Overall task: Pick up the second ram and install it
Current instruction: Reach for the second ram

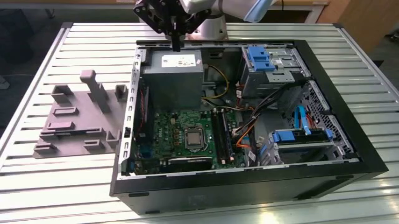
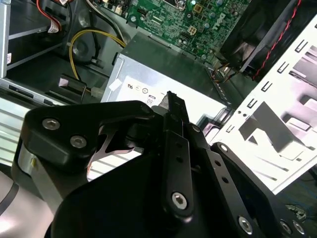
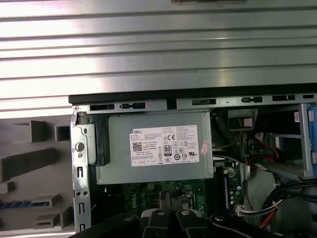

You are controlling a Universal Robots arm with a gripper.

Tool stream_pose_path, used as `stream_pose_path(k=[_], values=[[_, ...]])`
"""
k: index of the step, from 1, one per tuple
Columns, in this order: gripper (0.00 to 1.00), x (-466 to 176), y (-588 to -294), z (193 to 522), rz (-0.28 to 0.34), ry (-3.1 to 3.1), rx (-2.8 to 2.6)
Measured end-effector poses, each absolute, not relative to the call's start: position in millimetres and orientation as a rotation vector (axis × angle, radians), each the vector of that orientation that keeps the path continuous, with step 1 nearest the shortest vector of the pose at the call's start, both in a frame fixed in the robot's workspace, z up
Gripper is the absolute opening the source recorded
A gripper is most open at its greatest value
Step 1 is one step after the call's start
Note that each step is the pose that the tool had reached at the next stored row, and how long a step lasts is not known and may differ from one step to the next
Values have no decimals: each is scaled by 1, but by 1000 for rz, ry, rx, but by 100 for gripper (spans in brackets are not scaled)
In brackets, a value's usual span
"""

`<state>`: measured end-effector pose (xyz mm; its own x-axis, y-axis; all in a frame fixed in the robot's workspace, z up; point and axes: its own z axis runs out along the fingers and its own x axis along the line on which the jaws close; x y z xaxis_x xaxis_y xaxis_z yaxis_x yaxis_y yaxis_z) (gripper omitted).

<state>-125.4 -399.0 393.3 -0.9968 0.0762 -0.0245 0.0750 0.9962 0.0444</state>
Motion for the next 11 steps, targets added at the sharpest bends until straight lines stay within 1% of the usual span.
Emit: stream_pose_path(k=[11], values=[[11, -140, -399, 393, 68, 3113, 118]])
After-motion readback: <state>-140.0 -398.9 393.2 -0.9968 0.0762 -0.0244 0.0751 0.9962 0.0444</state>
